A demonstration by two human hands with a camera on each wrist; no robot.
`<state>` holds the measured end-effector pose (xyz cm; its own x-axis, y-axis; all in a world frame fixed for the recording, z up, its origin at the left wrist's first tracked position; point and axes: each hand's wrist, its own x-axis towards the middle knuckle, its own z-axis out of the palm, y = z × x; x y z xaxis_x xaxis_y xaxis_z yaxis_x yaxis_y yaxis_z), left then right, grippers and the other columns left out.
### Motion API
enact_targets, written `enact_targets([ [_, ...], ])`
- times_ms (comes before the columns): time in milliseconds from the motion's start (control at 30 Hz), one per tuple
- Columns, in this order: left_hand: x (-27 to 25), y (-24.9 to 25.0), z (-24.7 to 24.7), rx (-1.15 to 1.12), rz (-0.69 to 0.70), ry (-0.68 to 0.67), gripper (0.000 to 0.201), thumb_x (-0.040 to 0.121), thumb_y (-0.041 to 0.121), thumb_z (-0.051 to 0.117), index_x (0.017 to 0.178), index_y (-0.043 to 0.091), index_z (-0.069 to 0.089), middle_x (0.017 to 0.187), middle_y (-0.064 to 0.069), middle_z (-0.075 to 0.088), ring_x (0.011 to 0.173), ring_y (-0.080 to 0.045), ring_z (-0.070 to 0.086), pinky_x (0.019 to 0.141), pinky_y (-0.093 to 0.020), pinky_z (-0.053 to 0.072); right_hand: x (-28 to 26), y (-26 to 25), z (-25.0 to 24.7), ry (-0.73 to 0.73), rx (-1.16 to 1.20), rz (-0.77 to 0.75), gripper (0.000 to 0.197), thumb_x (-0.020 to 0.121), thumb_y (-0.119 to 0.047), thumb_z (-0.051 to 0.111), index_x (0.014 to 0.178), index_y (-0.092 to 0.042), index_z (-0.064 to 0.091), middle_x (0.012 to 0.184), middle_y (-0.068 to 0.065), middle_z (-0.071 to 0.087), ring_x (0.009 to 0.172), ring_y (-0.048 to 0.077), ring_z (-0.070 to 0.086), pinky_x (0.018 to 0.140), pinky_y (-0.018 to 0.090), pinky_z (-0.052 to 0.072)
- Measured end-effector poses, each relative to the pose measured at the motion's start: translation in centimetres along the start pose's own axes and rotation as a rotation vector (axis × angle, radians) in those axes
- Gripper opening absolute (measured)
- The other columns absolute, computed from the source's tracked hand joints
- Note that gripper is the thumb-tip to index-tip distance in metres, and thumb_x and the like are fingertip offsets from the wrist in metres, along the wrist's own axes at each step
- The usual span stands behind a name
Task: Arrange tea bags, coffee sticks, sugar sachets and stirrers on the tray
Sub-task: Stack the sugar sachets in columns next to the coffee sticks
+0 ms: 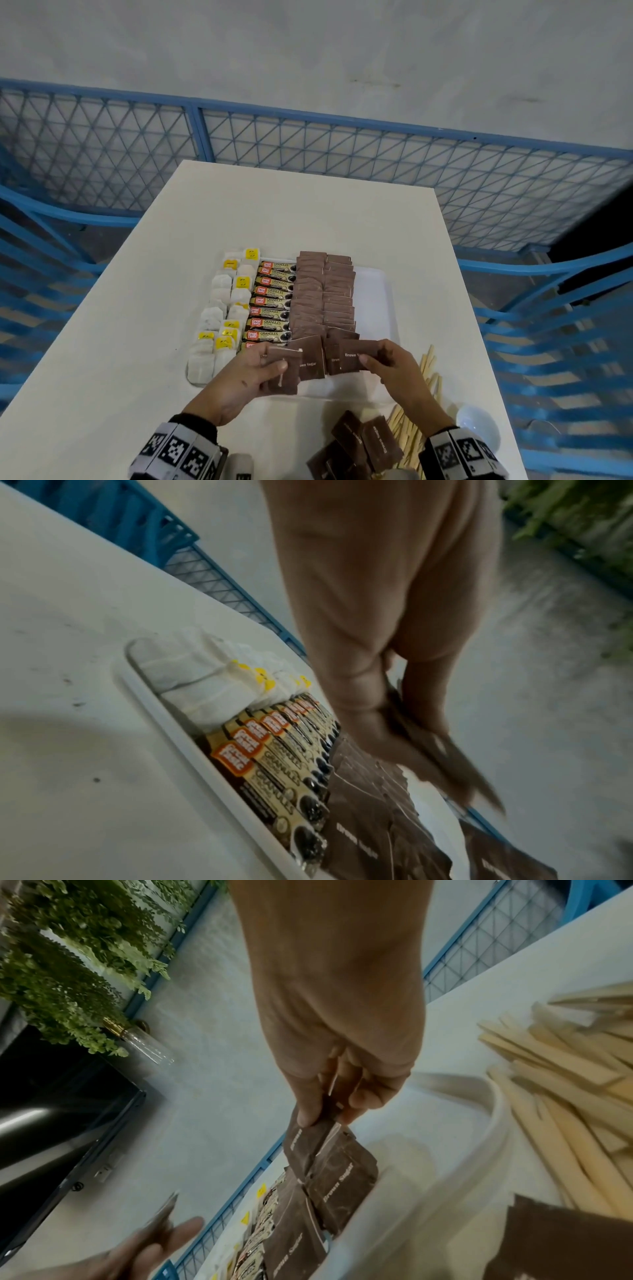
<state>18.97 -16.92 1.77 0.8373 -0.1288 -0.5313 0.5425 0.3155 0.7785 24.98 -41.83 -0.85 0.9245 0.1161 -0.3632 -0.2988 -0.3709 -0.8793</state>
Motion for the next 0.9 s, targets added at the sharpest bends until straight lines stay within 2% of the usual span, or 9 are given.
enact_targets([
  [100, 0.9, 0.1, 0.5, 0.106, 0.055, 0.005, 0.022, 0.092, 0.002, 0.050, 0.109, 0.001, 0.064, 0.093, -0.011, 0.070, 0.077, -0.021, 0.066, 0.071, -0.031, 0.056, 0.2, 0.2, 0.0, 0.003, 0.013, 0.005, 0.006, 0.084, -0.007, 0.065, 0.090, -0.008, 0.065, 0.078, -0.002, 0.067, 0.064, 0.002, 0.058, 0.054, 0.010, 0.044],
  [233, 1.8, 0.4, 0.7, 0.214, 0.048, 0.000, 0.027, 0.091, -0.006, 0.048, 0.103, 0.009, 0.067, 0.090, -0.003, 0.073, 0.080, -0.014, 0.068, 0.071, -0.027, 0.056, 0.5, 0.6, 0.2, -0.040, -0.008, 0.028, 0.007, 0.084, -0.008, 0.066, 0.091, -0.008, 0.065, 0.080, 0.005, 0.068, 0.063, 0.009, 0.057, 0.060, 0.014, 0.048],
  [333, 3.1, 0.2, 0.4, 0.665, 0.105, 0.030, 0.021, 0.085, 0.002, 0.062, 0.098, 0.017, 0.070, 0.093, 0.000, 0.072, 0.087, -0.014, 0.067, 0.085, -0.033, 0.054, 0.9, 0.8, 0.4, -0.069, -0.082, 0.027, 0.007, 0.082, -0.010, 0.069, 0.084, -0.014, 0.064, 0.072, 0.001, 0.065, 0.059, 0.005, 0.057, 0.060, 0.011, 0.046],
  [400, 4.0, -0.2, 0.6, 0.938, 0.151, 0.062, 0.019, 0.080, 0.009, 0.069, 0.098, 0.018, 0.069, 0.095, 0.001, 0.070, 0.091, -0.013, 0.065, 0.084, -0.026, 0.052, 1.1, 0.7, 0.7, -0.085, -0.144, -0.001, 0.014, 0.080, -0.009, 0.071, 0.078, -0.020, 0.061, 0.069, -0.007, 0.063, 0.058, -0.001, 0.056, 0.058, 0.008, 0.043],
  [500, 4.9, -1.2, 1.2, 1.085, 0.218, 0.120, 0.020, 0.078, 0.010, 0.070, 0.097, 0.016, 0.069, 0.087, 0.006, 0.063, 0.085, -0.009, 0.060, 0.069, -0.008, 0.041, 1.3, 0.6, 1.3, -0.089, -0.355, -0.062, 0.019, 0.079, -0.016, 0.072, 0.078, -0.027, 0.057, 0.074, -0.013, 0.060, 0.068, -0.001, 0.055, 0.059, 0.004, 0.039],
  [633, 5.4, -2.5, 1.7, 1.248, 0.276, 0.130, 0.019, 0.080, 0.013, 0.068, 0.098, 0.016, 0.065, 0.095, 0.003, 0.064, 0.086, -0.010, 0.056, 0.073, -0.016, 0.039, 1.6, 0.6, 1.7, -0.117, -0.614, -0.145, 0.018, 0.081, -0.024, 0.069, 0.095, -0.022, 0.057, 0.089, -0.008, 0.060, 0.077, 0.005, 0.050, 0.060, 0.002, 0.036],
  [800, 5.6, -3.4, 2.2, 1.452, 0.452, 0.212, 0.024, 0.086, 0.022, 0.059, 0.110, 0.019, 0.056, 0.113, 0.004, 0.057, 0.104, -0.015, 0.053, 0.088, -0.023, 0.037, 2.1, 0.7, 2.0, -0.137, -0.646, -0.169, 0.025, 0.079, -0.021, 0.068, 0.096, -0.019, 0.049, 0.101, 0.001, 0.061, 0.085, 0.013, 0.053, 0.074, 0.019, 0.046],
  [867, 5.3, -3.4, 2.6, 1.525, 0.460, 0.240, 0.025, 0.084, 0.023, 0.062, 0.109, 0.020, 0.057, 0.110, 0.004, 0.056, 0.104, -0.017, 0.054, 0.089, -0.028, 0.038, 2.3, 0.7, 2.0, -0.133, -0.649, -0.192, 0.029, 0.078, -0.019, 0.068, 0.094, -0.022, 0.043, 0.100, -0.001, 0.057, 0.083, 0.013, 0.052, 0.069, 0.016, 0.043],
  [900, 5.2, -3.3, 2.7, 1.543, 0.465, 0.240, 0.026, 0.078, 0.023, 0.069, 0.102, 0.020, 0.060, 0.103, 0.003, 0.059, 0.097, -0.018, 0.058, 0.084, -0.030, 0.043, 2.4, 0.8, 2.0, -0.131, -0.647, -0.199, 0.032, 0.078, -0.018, 0.068, 0.095, -0.023, 0.041, 0.099, -0.002, 0.054, 0.081, 0.011, 0.050, 0.066, 0.013, 0.039],
])
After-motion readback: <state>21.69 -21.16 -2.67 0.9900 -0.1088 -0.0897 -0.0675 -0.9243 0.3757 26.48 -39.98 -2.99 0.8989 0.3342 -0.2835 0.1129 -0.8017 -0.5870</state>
